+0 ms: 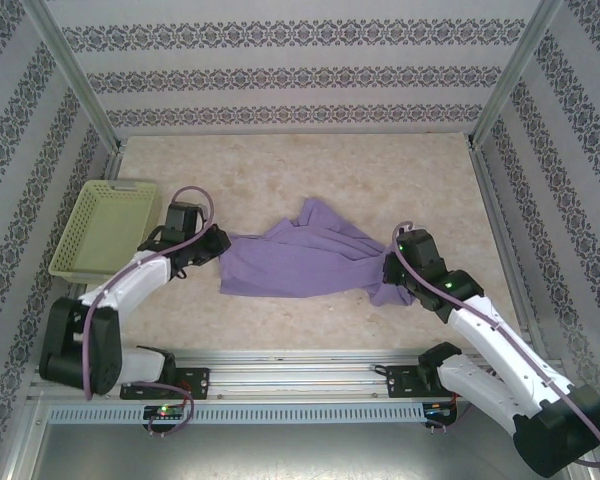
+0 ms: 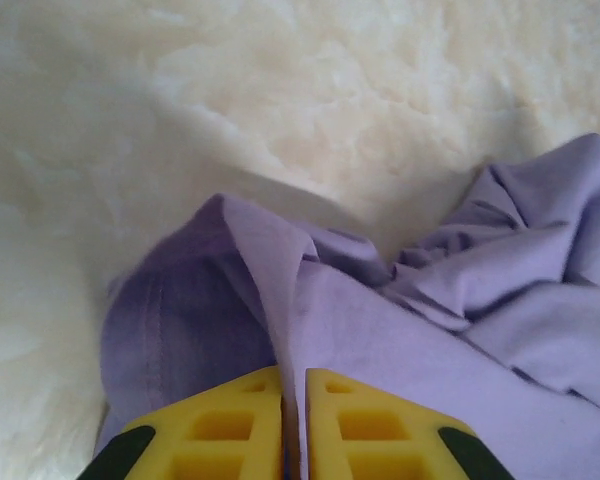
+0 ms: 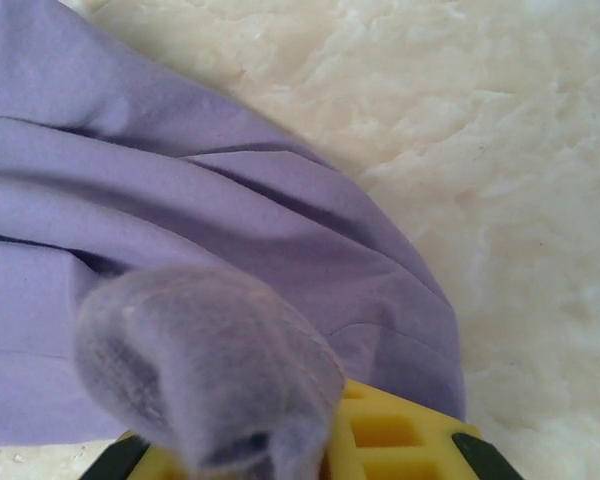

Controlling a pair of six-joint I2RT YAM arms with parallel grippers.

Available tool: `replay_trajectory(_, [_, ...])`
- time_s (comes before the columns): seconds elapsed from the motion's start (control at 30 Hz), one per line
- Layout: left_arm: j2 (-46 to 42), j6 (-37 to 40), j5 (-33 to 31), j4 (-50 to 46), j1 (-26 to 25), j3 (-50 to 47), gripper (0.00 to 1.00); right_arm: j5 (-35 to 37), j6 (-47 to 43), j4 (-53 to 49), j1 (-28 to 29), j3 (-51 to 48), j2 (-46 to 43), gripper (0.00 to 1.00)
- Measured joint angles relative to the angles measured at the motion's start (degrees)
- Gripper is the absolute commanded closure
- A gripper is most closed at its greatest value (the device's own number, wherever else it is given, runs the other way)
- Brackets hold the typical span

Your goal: Fold the inside-out t-shirt

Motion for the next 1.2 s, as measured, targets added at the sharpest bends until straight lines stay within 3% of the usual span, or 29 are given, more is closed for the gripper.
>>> replay_trajectory(0.17, [10.99, 0.48, 0.63, 2.62, 0.00, 6.97, 0.46, 0.09, -0.07, 1.57, -3.41, 0.42, 5.57, 0.88])
replay_trajectory(0.23, [11.65, 0.92, 0.57, 3.28, -0.07, 7.15, 0.37, 0.04, -0.13, 1.64, -4.48, 0.92, 7.78, 0.88])
replay_trajectory(0.33, [6.10, 1.68, -1.44, 3.61, -0.33, 2.71, 0.27, -0.22, -0.31, 1.86, -5.29, 1.22, 9.07, 0.88])
replay_trajectory(0.47, [-9.70, 2.12, -4.96, 2.03, -0.90, -6.82, 0.17, -0.83, -0.46, 2.69, -5.68, 1.22, 9.11, 0.89])
replay_trajectory(0.57, [-19.98, 1.99, -5.88, 1.70, -0.92, -13.29, 0.25, -1.20, -0.48, 3.08, -6.05, 1.22, 9.11, 0.90])
replay_trajectory(0.67, [-22.64, 1.81, -4.59, 1.92, -0.92, -17.64, 0.39, -1.49, -0.50, 3.08, -6.03, 1.22, 9.09, 0.90])
replay_trajectory(0.77, [-19.06, 2.05, -2.60, 2.58, -0.92, -18.95, 0.49, -1.75, -0.50, 3.08, -6.36, 1.20, 9.09, 0.90])
replay_trajectory(1.0, [-11.89, 2.67, -1.11, 4.00, -0.94, -18.91, 0.54, -1.90, -0.50, 3.04, -6.40, 1.20, 7.91, 0.90])
replay_trajectory(1.2, [-8.09, 2.97, -0.52, 4.79, -1.27, -18.67, 0.69, -1.90, -0.50, 3.02, -6.40, 1.20, 6.93, 0.91])
